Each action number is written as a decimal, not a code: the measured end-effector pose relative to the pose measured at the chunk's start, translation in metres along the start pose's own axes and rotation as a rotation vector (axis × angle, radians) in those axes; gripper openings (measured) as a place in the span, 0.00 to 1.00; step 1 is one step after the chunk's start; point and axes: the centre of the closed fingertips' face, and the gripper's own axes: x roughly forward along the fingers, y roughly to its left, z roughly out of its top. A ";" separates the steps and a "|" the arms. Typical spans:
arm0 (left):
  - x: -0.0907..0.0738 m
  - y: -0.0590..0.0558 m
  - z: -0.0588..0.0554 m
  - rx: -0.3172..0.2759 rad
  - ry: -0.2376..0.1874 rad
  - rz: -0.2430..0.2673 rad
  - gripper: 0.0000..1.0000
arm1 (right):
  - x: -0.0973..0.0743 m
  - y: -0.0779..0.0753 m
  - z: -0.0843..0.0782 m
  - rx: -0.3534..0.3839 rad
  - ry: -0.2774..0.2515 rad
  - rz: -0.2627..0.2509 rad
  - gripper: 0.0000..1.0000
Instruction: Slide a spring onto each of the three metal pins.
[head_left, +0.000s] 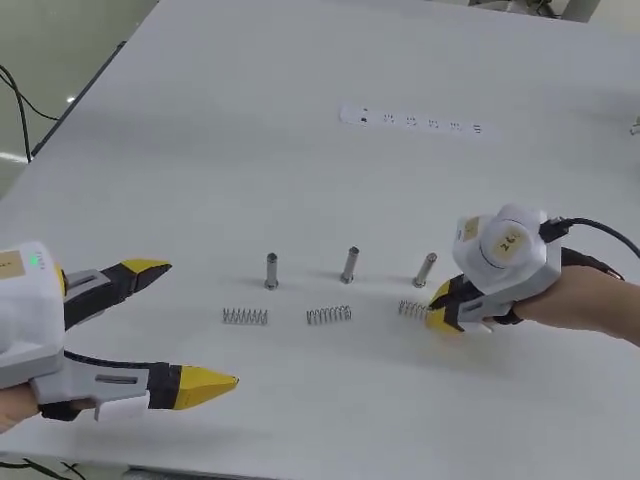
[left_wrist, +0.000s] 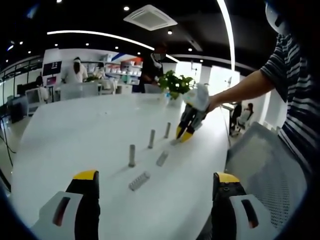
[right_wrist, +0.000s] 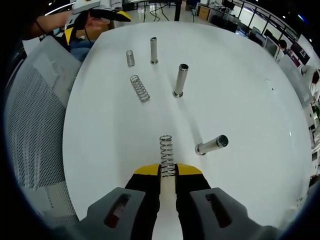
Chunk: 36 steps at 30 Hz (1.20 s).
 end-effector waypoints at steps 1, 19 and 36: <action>0.000 -0.001 0.000 0.001 -0.002 -0.002 0.90 | -0.001 0.000 0.001 -0.005 -0.002 -0.001 0.08; 0.009 -0.013 0.001 0.001 -0.006 -0.055 0.87 | -0.029 0.028 0.033 -0.079 -0.070 0.010 0.08; 0.025 -0.030 -0.001 0.010 0.007 -0.128 0.75 | -0.037 0.047 0.043 -0.102 -0.091 0.014 0.08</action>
